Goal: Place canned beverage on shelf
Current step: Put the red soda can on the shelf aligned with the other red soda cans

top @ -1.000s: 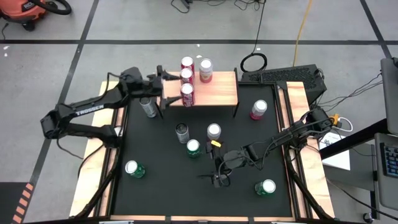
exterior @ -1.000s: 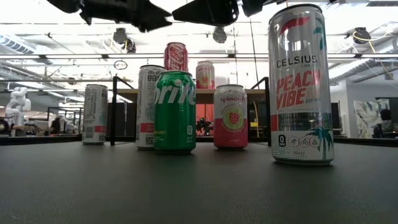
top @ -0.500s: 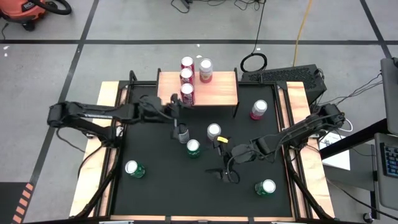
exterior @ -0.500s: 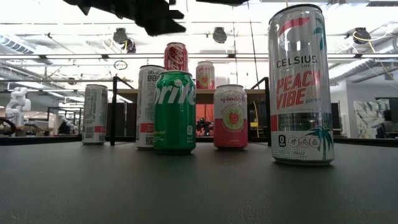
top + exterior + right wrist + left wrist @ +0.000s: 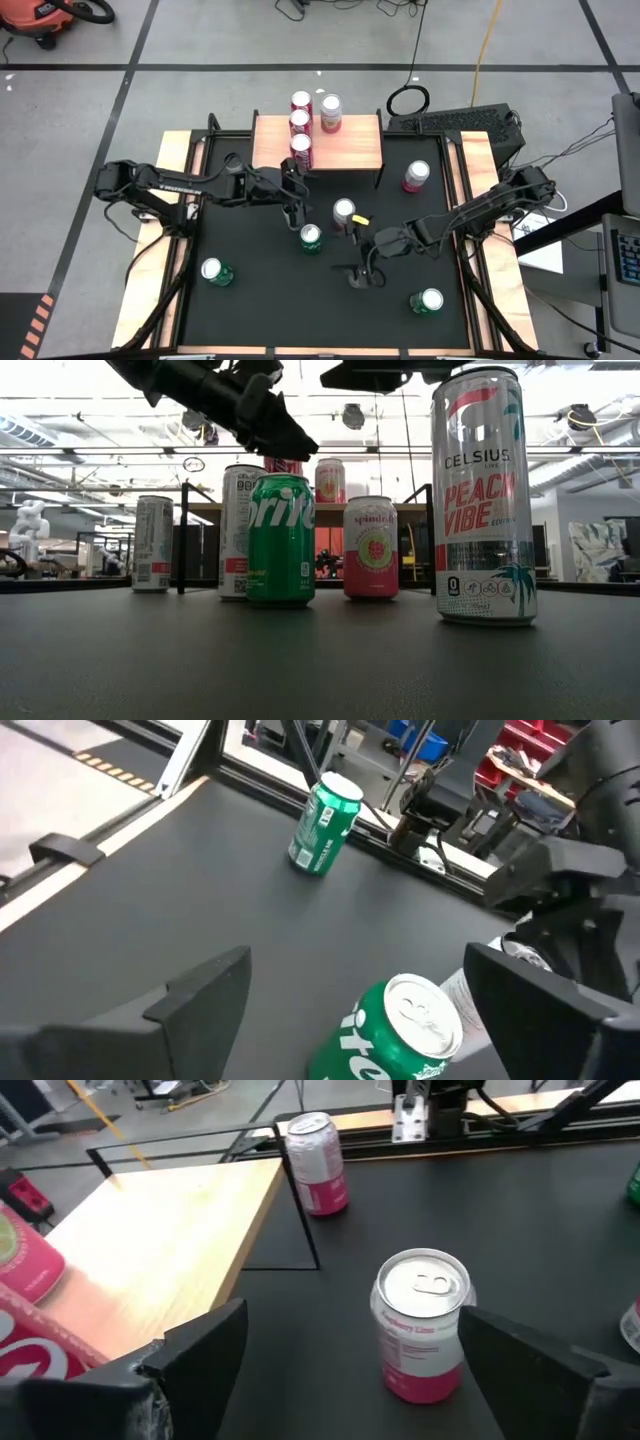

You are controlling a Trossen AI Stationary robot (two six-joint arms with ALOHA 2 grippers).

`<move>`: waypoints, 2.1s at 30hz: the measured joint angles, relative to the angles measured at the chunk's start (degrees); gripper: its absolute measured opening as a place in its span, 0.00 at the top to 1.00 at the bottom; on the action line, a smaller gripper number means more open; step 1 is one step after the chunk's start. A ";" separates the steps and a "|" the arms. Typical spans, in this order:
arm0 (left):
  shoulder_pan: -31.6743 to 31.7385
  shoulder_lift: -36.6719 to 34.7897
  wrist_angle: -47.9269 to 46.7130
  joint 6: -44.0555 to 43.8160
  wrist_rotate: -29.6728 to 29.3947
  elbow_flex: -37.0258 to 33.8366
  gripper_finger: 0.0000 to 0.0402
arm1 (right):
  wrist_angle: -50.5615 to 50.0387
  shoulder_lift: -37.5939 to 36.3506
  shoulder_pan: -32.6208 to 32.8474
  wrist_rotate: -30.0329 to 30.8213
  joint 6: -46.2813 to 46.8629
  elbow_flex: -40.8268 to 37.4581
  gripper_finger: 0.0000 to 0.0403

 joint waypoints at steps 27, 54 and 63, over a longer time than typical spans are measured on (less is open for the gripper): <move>4.12 -0.02 -2.82 -2.47 -7.27 0.00 0.61 | -1.81 0.05 -3.15 -4.53 -4.05 -0.06 0.29; 5.47 -0.02 -2.80 -1.38 -10.44 0.00 0.66 | -1.78 0.10 -3.15 -4.53 -0.97 -0.06 0.29; 5.51 -0.02 -2.78 -1.29 -10.73 0.00 0.66 | -1.78 0.10 -3.08 -4.53 -0.11 -0.06 0.29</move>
